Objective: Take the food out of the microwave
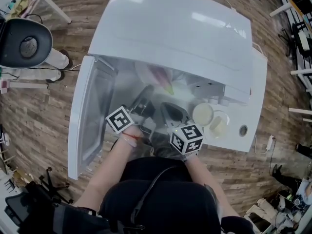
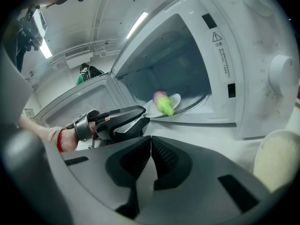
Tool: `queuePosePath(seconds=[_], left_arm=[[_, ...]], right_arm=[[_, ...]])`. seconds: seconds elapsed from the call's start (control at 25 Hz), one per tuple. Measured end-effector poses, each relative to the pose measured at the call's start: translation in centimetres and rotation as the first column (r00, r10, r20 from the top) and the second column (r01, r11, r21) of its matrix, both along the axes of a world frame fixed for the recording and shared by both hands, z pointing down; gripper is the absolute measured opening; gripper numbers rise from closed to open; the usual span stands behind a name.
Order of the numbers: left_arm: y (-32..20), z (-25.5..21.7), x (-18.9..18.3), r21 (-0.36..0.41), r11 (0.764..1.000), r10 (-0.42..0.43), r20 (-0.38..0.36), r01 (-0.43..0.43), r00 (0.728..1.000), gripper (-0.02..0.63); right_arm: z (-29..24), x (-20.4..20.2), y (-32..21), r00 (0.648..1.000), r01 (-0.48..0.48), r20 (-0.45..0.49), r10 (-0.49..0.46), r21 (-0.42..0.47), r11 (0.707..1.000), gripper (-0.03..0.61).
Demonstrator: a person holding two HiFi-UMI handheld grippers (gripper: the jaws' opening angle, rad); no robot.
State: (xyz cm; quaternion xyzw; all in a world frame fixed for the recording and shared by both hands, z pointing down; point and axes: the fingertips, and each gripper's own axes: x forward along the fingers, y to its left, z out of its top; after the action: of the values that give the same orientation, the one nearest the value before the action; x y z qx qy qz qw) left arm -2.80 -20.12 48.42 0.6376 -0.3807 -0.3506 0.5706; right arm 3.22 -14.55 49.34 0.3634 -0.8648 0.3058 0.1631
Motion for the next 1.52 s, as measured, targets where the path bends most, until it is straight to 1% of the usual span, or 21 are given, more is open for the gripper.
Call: queuePosePath(seconds=[0.12,0.28,0.52,0.64,0.84,0.96,1.12,1.28,1.4,1.52], left_arm=[[-0.2,-0.2,0.5,0.0,1.0,0.022,-0.045,-0.022,0.999,0.092],[-0.5,0.2,1.0,-0.027,0.998,0.048,-0.079,-0.05,0.996,0.092],[-1.0,0.4,1.1,-0.033,0.998,0.046,-0.102,-0.05,0.994,0.091],[-1.0,0.5,1.2,-0.044,0.998,0.042,-0.113,-0.047,0.993,0.075],[-1.0,0.4,1.2,-0.062,0.997,0.038,-0.15,-0.047,0.988,0.065],[-0.7,0.4,1.3,-0.062,0.996,0.053,-0.153,-0.063,0.987,0.061],[0.0,0.4,1.5,-0.062,0.994,0.076,-0.152,-0.086,0.985,0.06],[0.8,0.3,1.5,-0.064,0.993,0.092,-0.165,-0.104,0.982,0.058],[1.4,0.4,1.5,-0.062,0.99,0.116,-0.155,-0.127,0.981,0.055],[2.2,0.5,1.5,-0.065,0.987,0.136,-0.145,-0.147,0.98,0.054]], right_arm=[[0.2,0.1,0.2,1.0,0.0,-0.001,0.0,-0.004,1.0,0.02],[0.5,0.2,0.1,1.0,-0.005,-0.005,0.005,-0.009,1.0,0.02],[0.4,1.3,-0.5,0.999,-0.035,-0.021,0.035,-0.001,0.999,0.02],[0.3,1.8,-0.7,0.998,-0.049,-0.027,0.049,0.007,0.999,0.02],[0.1,2.5,-0.8,0.996,-0.076,-0.053,0.077,0.019,0.997,0.02],[0.4,3.5,-0.9,0.991,-0.098,-0.088,0.1,0.02,0.995,0.02],[0.5,5.0,-1.4,0.981,-0.167,-0.093,0.168,0.015,0.986,0.02],[-0.2,6.0,-2.2,0.97,-0.219,-0.096,0.224,0.056,0.974,0.02],[-0.7,6.1,-2.7,0.967,-0.24,-0.072,0.245,0.067,0.968,0.02],[-1.4,5.9,-3.4,0.967,-0.253,-0.016,0.254,0.06,0.966,0.02]])
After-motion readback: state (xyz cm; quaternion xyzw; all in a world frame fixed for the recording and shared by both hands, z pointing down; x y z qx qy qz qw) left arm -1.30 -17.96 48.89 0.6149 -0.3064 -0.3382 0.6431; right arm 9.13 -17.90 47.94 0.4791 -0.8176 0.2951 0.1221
